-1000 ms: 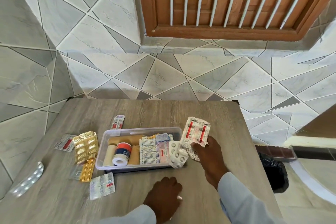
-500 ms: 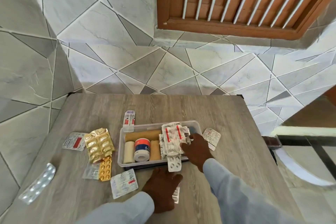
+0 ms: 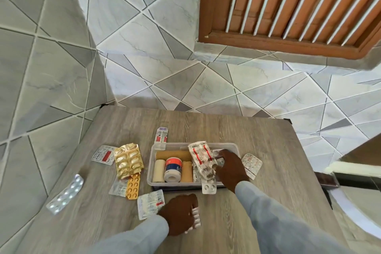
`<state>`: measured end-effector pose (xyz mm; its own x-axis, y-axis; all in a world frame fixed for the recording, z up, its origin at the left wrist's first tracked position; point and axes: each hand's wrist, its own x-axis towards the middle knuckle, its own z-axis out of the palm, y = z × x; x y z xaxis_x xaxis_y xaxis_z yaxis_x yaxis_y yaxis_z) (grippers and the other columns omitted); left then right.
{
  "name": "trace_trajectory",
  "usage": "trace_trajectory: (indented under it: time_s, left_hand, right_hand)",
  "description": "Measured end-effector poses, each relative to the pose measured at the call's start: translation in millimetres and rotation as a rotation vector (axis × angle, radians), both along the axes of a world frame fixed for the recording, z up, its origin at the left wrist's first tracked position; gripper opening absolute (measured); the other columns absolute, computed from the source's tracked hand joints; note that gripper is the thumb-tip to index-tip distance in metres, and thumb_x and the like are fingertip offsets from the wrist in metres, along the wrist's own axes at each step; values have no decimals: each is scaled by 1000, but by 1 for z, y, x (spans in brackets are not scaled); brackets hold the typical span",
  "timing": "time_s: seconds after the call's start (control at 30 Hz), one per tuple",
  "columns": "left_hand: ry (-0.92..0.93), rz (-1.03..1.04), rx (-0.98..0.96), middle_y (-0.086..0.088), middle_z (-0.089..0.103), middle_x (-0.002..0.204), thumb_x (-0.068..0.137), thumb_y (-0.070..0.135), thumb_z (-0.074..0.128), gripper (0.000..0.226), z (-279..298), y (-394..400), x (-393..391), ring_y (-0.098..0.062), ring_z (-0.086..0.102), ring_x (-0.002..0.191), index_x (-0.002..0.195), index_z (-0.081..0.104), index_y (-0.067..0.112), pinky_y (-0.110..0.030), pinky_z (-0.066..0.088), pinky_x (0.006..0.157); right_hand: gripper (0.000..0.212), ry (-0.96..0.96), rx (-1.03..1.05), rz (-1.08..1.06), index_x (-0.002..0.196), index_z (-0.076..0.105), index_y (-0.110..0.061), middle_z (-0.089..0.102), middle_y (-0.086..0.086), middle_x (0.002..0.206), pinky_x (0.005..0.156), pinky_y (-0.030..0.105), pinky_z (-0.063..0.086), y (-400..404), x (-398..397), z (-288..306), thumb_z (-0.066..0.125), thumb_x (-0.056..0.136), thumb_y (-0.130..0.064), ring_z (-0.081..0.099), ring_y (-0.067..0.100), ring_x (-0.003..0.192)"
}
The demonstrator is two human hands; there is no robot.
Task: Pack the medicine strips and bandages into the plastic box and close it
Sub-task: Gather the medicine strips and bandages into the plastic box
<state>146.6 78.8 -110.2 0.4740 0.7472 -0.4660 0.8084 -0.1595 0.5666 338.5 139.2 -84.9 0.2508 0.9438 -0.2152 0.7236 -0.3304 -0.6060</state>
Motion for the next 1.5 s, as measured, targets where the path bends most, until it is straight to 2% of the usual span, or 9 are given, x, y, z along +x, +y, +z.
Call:
trace_trajectory:
  time_s: [0.17, 0.27, 0.43, 0.57, 0.7, 0.87, 1.13, 1.33, 1.5]
  left_hand:
    - [-158, 69, -43, 7, 59, 92, 81, 19, 62, 19, 41, 22, -2, -13, 59, 83, 99, 57, 23, -23, 47, 70]
    - [-402, 331, -113, -4, 64, 84, 80, 7, 70, 23, 61, 40, -5, -13, 62, 67, 99, 59, 13, -23, 51, 52]
    - [-656, 810, -81, -21, 63, 97, 81, -2, 68, 34, 66, 64, 5, -25, 64, 75, 108, 57, 15, -33, 58, 54]
    - [-592, 820, -106, -15, 62, 101, 80, -1, 68, 30, 41, 64, 33, -22, 64, 78, 100, 55, 17, -41, 60, 64]
    - [-209, 640, 149, -4, 65, 108, 79, 27, 70, 34, 22, 59, 55, -24, 62, 100, 110, 55, 22, -35, 50, 88]
    - [-78, 530, 154, -5, 66, 112, 82, 42, 60, 32, 26, 68, 75, -27, 60, 105, 108, 57, 24, -35, 48, 88]
    - [-60, 660, 90, -3, 64, 116, 54, 73, 59, 90, 26, 68, 90, -28, 63, 106, 127, 25, 33, -45, 53, 89]
    - [-324, 920, 29, 1, 64, 119, 74, 15, 70, 68, 24, 72, 98, -25, 62, 106, 126, 28, 29, -39, 50, 93]
    - [-404, 909, -33, 5, 63, 107, 76, 5, 64, 60, 29, 87, 84, -20, 61, 97, 120, 36, 34, -35, 52, 85]
  right_hand:
    - [41, -54, 66, 109, 125, 53, -19, 57, 4, 124, 98, 39, 44, -2, 11, 3, 61, 85, -26, 53, 25, 115]
    - [24, 38, 177, 18, 109, 59, -19, 61, 4, 108, 89, 39, 48, -5, 26, 10, 60, 86, -23, 58, 25, 100]
    - [20, 153, 213, -190, 107, 62, -13, 62, 1, 100, 81, 29, 44, -16, 67, 12, 60, 87, -15, 59, 20, 92]
    - [15, 159, 153, -278, 100, 64, -13, 65, 3, 95, 78, 27, 40, -26, 95, 1, 62, 85, -12, 61, 24, 92]
    - [23, 143, 71, -279, 106, 62, -10, 65, 8, 102, 82, 31, 45, -31, 112, -11, 65, 85, -16, 60, 26, 96]
    - [30, 188, -42, -262, 113, 58, -13, 64, 12, 112, 81, 28, 43, -26, 123, -25, 67, 84, -19, 57, 22, 93]
    - [49, 116, -87, -257, 122, 51, -18, 53, 17, 122, 92, 43, 49, -1, 130, -35, 71, 80, -30, 56, 36, 107]
    - [66, 43, -224, -173, 138, 38, -23, 43, 17, 133, 101, 46, 41, 15, 128, -38, 67, 82, -39, 43, 40, 123]
    - [63, 2, -252, -136, 138, 37, -22, 40, 15, 136, 104, 45, 39, 14, 130, -44, 65, 83, -37, 39, 40, 126]
